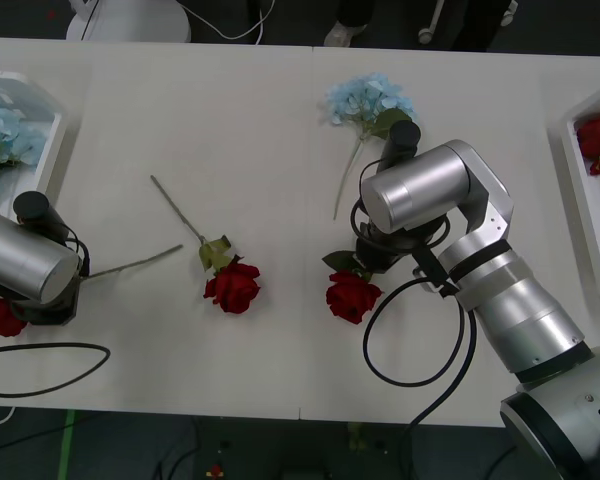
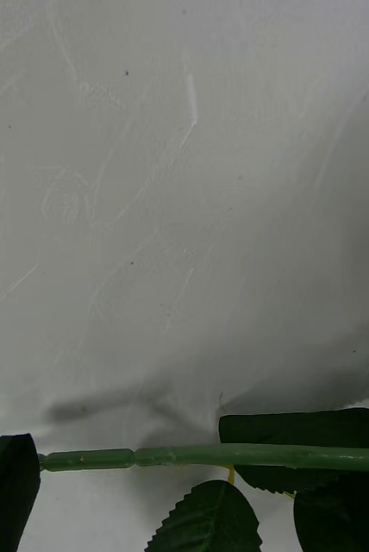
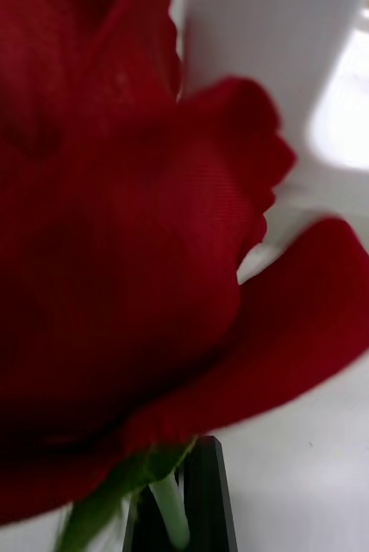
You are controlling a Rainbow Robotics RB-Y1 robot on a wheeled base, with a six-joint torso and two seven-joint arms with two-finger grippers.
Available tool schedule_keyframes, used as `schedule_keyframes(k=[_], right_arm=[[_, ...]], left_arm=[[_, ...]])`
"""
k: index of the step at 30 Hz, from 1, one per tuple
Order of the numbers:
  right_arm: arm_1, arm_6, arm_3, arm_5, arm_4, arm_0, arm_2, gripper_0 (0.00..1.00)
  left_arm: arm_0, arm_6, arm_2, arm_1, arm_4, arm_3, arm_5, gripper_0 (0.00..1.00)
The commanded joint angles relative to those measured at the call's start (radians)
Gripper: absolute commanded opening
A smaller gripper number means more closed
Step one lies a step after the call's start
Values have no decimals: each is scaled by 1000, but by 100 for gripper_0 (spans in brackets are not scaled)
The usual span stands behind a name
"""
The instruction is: Put the red flowers into the right box and the blue flowers into the left box
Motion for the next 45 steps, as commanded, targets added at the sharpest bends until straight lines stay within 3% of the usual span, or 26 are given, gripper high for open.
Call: schedule_keyframes(k=[1,10,16,17,18,20,25,28,31,37,45], right_arm=[[8,27,-10,2,25,27,-32,100],[11,44,-10,41,54,37,-62,100],[11,42,-10,15,48,42,-67,100],[11,42,-10,8,47,45,-65,91],[11,42,-10,2,45,46,-65,68],[11,42,-10,-7,42,51,-65,39],[11,42,-10,-22,34,57,-65,9],[11,53,-10,-21,28,59,-65,0],[11,64,-10,-18,22,59,-65,0],[-38,196,-18,8,-59,43,-55,0],[-168,348,-131,108,-251,-9,-55,0]], left_arm=[[-60,-33,102,-18,53,-52,58,0],[-59,-238,451,-7,220,-217,193,0],[-59,-467,594,7,355,-276,135,0],[-59,-533,602,7,383,-277,113,0],[-60,-583,605,7,403,-280,81,0],[-59,-663,605,7,418,-283,21,0],[-59,-919,592,7,479,-282,-126,0],[-59,-1085,594,7,545,-276,-192,0],[-59,-1209,602,7,588,-268,-215,0],[-59,-1853,606,-7,918,-142,-305,0],[-56,-2512,606,-59,1240,-33,-259,0]])
